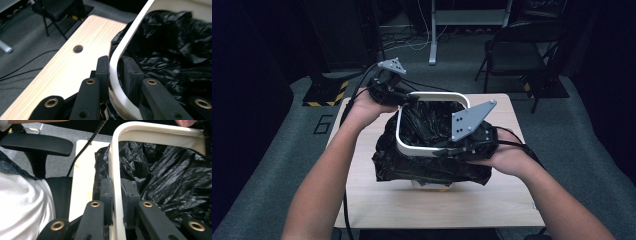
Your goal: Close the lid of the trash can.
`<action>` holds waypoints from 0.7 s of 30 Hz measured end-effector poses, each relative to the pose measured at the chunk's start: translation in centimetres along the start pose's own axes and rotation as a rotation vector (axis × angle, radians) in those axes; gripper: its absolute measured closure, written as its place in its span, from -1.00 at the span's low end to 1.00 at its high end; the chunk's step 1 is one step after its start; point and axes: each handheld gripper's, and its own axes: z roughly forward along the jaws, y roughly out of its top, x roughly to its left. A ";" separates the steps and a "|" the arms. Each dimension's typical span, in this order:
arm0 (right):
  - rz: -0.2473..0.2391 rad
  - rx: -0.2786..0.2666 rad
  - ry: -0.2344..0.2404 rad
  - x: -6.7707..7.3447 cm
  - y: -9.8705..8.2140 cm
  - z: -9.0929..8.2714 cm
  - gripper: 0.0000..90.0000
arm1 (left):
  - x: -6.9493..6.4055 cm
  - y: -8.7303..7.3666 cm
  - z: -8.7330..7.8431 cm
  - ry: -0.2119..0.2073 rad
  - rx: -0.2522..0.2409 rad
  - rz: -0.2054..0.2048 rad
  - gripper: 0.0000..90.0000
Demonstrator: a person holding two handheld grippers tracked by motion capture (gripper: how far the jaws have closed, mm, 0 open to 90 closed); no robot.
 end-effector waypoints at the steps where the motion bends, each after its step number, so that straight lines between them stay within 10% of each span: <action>1: -0.002 0.000 -0.010 0.1 0.0 -0.2 0.74 | 0.0 0.0 0.0 0.004 0.006 0.000 0.72; 9: 0.026 0.000 -0.041 0.2 -1.0 -1.2 0.75 | 0.1 0.2 -0.2 0.016 -0.015 -0.022 0.75; 21: 0.136 -0.133 0.098 -1.9 -2.7 -1.6 0.80 | 0.5 0.6 0.5 -0.003 0.062 -0.065 0.75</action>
